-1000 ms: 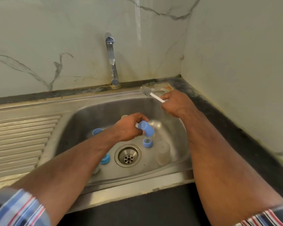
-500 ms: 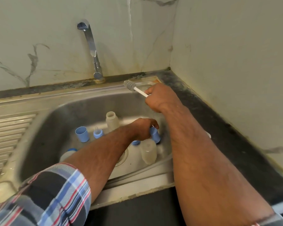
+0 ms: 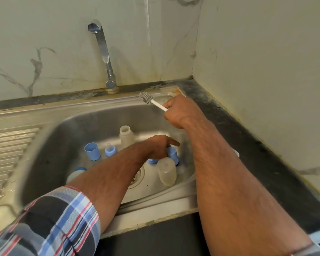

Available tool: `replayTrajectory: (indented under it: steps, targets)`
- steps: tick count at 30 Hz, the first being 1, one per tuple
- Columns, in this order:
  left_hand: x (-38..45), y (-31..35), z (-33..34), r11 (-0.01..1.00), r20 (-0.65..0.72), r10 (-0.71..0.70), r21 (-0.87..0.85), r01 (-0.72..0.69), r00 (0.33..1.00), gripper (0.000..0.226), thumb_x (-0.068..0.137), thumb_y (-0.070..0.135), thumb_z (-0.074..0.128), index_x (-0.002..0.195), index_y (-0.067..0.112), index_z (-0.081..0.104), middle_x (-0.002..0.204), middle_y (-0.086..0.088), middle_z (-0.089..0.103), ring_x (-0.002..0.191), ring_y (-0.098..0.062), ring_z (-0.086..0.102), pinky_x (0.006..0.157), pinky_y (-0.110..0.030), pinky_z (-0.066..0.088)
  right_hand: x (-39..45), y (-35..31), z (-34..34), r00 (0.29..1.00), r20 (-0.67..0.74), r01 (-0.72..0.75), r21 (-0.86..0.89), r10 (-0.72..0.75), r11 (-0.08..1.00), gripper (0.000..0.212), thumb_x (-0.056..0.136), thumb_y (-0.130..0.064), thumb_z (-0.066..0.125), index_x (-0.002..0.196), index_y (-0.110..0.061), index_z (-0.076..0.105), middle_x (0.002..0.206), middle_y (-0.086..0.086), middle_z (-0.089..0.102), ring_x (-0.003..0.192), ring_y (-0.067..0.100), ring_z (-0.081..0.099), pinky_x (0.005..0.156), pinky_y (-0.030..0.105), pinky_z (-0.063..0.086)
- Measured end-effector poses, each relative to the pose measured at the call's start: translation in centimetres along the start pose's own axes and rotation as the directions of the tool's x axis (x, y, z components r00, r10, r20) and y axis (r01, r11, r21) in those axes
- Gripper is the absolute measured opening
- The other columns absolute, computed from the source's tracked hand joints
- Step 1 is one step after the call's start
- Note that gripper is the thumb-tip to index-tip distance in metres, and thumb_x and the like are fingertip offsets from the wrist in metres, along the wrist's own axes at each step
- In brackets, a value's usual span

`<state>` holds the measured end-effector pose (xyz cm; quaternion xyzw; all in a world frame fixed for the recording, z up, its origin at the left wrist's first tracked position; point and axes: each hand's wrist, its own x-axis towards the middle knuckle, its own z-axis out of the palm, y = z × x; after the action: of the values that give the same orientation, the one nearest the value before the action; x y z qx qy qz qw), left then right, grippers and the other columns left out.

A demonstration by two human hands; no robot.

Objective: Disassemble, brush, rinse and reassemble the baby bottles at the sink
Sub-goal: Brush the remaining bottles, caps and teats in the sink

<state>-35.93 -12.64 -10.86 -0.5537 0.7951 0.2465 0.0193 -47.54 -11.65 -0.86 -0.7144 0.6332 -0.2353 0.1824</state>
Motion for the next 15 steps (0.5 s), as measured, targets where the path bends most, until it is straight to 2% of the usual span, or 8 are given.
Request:
replayTrajectory:
  steps: [8,15]
  targets:
    - [0.1,-0.4,-0.2,0.998,0.013,-0.031,-0.057,0.032,0.999,0.062,0.091,0.010,0.065,0.148,0.030,0.051,0.137,-0.001,0.064,0.123,-0.020,0.060,0.097,-0.027,0.045,0.2,0.1,0.2,1.000,0.004,-0.004,-0.017,0.004,1.000,0.030,0.091,-0.013,0.061,0.118,-0.017,0.073,0.099,0.008,0.070,0.086,0.023,0.066,0.085,0.039,0.059]
    - [0.0,-1.5,-0.7,0.981,-0.010,-0.104,-0.163,0.101,0.994,0.064,0.087,-0.005,0.067,0.144,0.020,0.054,0.129,-0.005,0.068,0.111,-0.022,0.069,0.099,-0.034,0.054,0.2,0.0,0.3,1.000,0.007,-0.021,-0.031,0.021,0.999,0.029,0.091,-0.012,0.063,0.118,-0.016,0.073,0.099,0.008,0.070,0.086,0.023,0.066,0.084,0.036,0.058]
